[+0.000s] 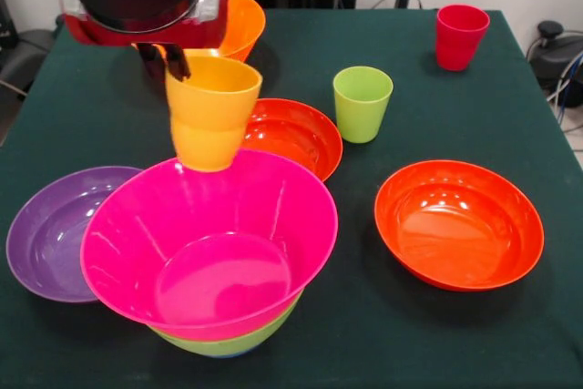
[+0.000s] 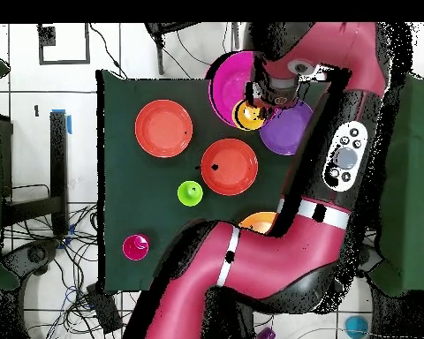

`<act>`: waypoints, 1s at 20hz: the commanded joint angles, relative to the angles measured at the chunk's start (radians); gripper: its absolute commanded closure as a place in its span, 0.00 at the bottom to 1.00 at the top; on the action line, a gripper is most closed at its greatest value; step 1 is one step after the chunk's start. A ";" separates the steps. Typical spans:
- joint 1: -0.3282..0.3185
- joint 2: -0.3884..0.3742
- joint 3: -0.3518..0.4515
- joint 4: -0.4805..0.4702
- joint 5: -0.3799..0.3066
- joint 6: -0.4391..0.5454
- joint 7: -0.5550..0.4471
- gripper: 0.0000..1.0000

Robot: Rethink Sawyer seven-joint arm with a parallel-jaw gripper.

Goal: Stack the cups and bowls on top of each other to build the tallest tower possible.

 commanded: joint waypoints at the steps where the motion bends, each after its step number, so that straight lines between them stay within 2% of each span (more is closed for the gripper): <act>1: -0.020 0.057 -0.103 -0.052 0.126 0.074 0.152 1.00; 3: -0.027 0.079 -0.195 -0.060 0.218 0.060 0.152 1.00; 6: -0.045 0.123 -0.395 -0.074 0.419 0.024 0.157 1.00; 8: -0.067 0.156 -0.577 -0.085 0.595 -0.005 0.155 1.00; 10: -0.098 0.187 -0.789 -0.094 0.800 -0.039 0.148 1.00; 12: -0.132 0.207 -0.999 -0.097 1.002 -0.066 0.134 1.00; 14: -0.161 0.216 -1.185 -0.096 1.175 -0.082 0.111 1.00; 18: -0.211 0.221 -1.507 -0.086 1.476 -0.110 0.057 1.00; 20: -0.229 0.221 -1.630 -0.079 1.588 -0.119 0.032 1.00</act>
